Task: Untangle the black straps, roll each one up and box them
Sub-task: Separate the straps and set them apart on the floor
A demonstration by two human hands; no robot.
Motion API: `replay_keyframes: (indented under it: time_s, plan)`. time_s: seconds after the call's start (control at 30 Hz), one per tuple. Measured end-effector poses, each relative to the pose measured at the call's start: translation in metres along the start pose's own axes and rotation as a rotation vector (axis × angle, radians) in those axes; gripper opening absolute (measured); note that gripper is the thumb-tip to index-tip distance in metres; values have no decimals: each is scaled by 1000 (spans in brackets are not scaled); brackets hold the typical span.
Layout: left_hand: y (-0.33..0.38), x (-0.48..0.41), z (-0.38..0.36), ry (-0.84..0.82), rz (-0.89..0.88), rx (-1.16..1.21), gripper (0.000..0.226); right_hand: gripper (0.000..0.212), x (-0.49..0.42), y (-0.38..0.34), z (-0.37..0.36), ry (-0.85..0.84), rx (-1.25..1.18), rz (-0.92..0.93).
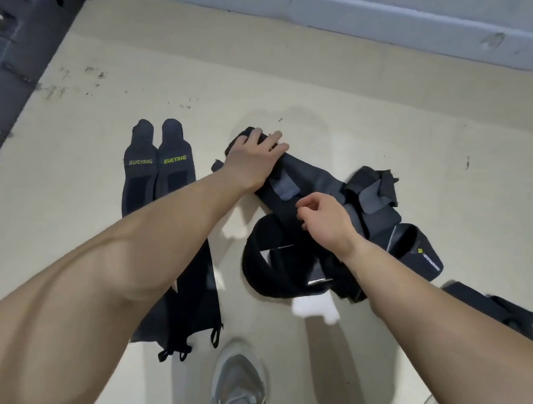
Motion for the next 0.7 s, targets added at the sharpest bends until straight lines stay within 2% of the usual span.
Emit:
replay_keyframes:
  time_s: [0.07, 0.13, 0.3, 0.4, 0.6, 0.7]
  plan:
    - [3, -10, -8, -146, 3, -29, 80, 23, -3, 6, 1, -5, -3, -11]
    - [4, -12, -9, -234, 29, -42, 86, 24, -4, 10, 1, -12, -6, -29]
    - [4, -3, 1, -157, 62, -151, 69, 22, 1, 13, 1, -18, -14, -46]
    - [5, 11, 20, -146, 53, -202, 70, 20, 11, 6, 6, -21, -31, -47]
    - [5, 40, 100, -58, 7, -132, 76, 20, 49, -38, 28, -13, -103, 42]
    - [17, 61, 153, -41, 15, -82, 72, 26, 73, -69, 44, 2, -182, 92]
Point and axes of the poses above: each hand's wrist, its own x-axis away from the middle knuckle, its own z-axis out of the back of the hand, y = z × x, the point moved 5 cm from there along -x, towards the middle knuckle, and after that the axes turned 14 degrees about z, right-handed, at the moved point
